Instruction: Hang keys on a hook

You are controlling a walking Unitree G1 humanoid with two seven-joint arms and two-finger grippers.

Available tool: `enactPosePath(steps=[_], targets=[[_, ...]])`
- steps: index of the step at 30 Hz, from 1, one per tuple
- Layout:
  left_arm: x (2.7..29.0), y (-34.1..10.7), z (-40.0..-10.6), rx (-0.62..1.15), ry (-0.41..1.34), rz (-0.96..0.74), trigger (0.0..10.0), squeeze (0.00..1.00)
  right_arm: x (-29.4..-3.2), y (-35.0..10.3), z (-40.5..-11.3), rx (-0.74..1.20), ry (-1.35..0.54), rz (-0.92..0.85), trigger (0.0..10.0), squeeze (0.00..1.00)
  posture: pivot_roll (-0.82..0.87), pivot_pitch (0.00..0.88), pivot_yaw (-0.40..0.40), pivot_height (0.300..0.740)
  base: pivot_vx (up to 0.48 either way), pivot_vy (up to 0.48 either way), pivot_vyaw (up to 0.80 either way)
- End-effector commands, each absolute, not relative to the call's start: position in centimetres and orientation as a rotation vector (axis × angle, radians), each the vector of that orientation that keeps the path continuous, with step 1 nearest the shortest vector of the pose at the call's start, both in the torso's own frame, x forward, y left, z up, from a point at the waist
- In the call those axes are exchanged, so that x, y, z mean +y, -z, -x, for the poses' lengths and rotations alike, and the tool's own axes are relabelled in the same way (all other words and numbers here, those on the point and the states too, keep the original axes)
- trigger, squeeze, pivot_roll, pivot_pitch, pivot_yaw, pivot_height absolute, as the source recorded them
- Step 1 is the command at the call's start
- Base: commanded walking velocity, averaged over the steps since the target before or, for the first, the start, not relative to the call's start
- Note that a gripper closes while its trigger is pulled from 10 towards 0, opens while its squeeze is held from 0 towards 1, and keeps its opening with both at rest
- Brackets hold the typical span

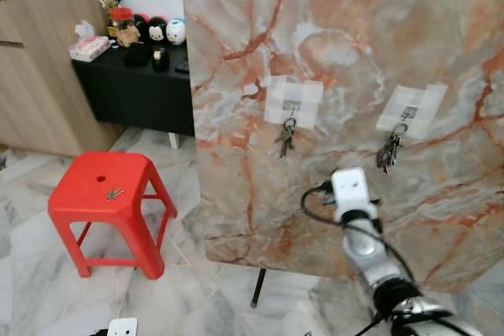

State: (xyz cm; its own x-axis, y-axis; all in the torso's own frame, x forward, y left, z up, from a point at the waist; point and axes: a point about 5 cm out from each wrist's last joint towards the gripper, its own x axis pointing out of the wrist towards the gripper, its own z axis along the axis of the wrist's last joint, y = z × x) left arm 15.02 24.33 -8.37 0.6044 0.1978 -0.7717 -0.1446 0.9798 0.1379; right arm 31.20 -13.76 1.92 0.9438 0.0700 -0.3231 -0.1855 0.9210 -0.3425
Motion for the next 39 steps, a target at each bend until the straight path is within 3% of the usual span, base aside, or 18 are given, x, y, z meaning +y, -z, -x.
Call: enactPosePath(steps=[1,6,10,16,26,39], targets=[[24.1,8.6,-14.6,0.929,-0.183,-0.068,10.0,0.0,-13.9,0.8,-29.1,0.476,-0.203,0.409,10.0,0.0,0.15,0.0,-0.075,0.74,0.0,0.0,0.0],[24.2,8.6,-14.7,0.925,-0.195,-0.07,10.0,0.0,-14.7,4.3,-25.5,0.734,-0.128,0.206,10.0,0.0,0.15,0.0,-0.079,0.74,0.0,0.0,0.0],[24.3,8.6,-14.7,0.925,-0.208,-0.071,10.0,0.0,-15.5,6.0,-23.2,0.842,-0.108,0.208,10.0,0.0,0.15,0.0,-0.072,0.74,0.0,0.0,0.0],[24.4,8.6,-14.7,0.931,-0.201,-0.081,10.0,0.0,-17.6,8.0,-19.7,0.998,0.077,0.05,10.0,0.0,0.16,0.0,-0.07,0.74,0.0,0.0,0.0],[24.5,8.6,-14.6,0.932,-0.202,-0.078,10.0,0.0,-18.0,8.7,-18.1,1.021,0.167,-0.092,10.0,0.0,0.15,0.0,-0.068,0.74,0.0,0.0,0.0],[24.8,8.5,-14.5,0.938,-0.206,-0.08,10.0,0.0,-17.1,9.0,-17.7,1.034,0.119,-0.102,10.0,0.0,0.17,0.0,-0.052,0.74,0.0,0.0,0.0]])
